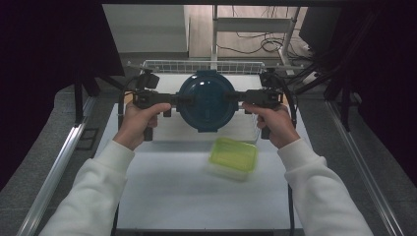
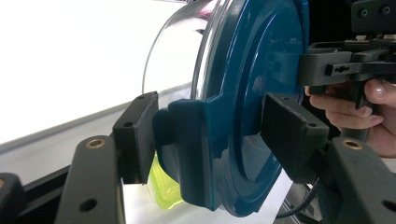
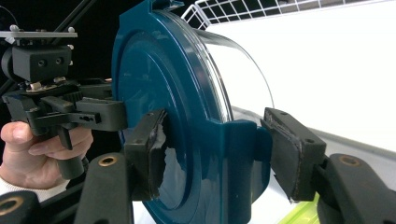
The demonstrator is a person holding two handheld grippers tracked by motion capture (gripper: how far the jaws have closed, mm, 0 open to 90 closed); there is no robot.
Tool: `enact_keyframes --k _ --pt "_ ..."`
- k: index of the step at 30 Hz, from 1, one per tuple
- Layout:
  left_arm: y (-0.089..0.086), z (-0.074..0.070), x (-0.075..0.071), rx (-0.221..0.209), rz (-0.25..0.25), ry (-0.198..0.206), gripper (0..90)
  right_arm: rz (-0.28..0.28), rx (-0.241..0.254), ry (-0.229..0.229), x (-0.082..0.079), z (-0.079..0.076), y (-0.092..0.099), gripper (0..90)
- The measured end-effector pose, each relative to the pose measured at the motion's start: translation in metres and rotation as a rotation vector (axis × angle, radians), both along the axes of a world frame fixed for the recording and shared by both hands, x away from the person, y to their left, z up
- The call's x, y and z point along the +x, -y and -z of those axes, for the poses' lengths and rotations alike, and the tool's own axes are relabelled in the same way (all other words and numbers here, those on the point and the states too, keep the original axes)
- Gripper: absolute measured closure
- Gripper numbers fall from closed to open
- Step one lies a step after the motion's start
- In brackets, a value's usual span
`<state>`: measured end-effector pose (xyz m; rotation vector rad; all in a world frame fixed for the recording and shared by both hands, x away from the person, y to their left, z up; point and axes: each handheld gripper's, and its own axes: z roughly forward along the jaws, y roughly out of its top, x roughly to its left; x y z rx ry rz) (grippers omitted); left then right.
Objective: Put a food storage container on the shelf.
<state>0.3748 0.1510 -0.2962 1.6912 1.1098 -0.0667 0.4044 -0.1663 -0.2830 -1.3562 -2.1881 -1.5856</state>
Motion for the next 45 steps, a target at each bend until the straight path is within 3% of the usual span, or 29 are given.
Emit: enact_keyframes --k 29,39,45 --pt "-0.001 -0.017 0.054 -0.004 -0.007 -0.017 37.9 0.008 -0.009 0.009 0.050 -0.018 -0.002 41.2" --pt "-0.002 -0.017 0.070 0.002 -0.007 -0.035 37.9 0.011 0.004 -0.024 0.067 -0.015 -0.002 41.1" --pt "-0.006 -0.009 0.081 -0.013 -0.022 -0.051 37.9 0.006 -0.002 -0.035 0.079 -0.011 -0.007 41.2"
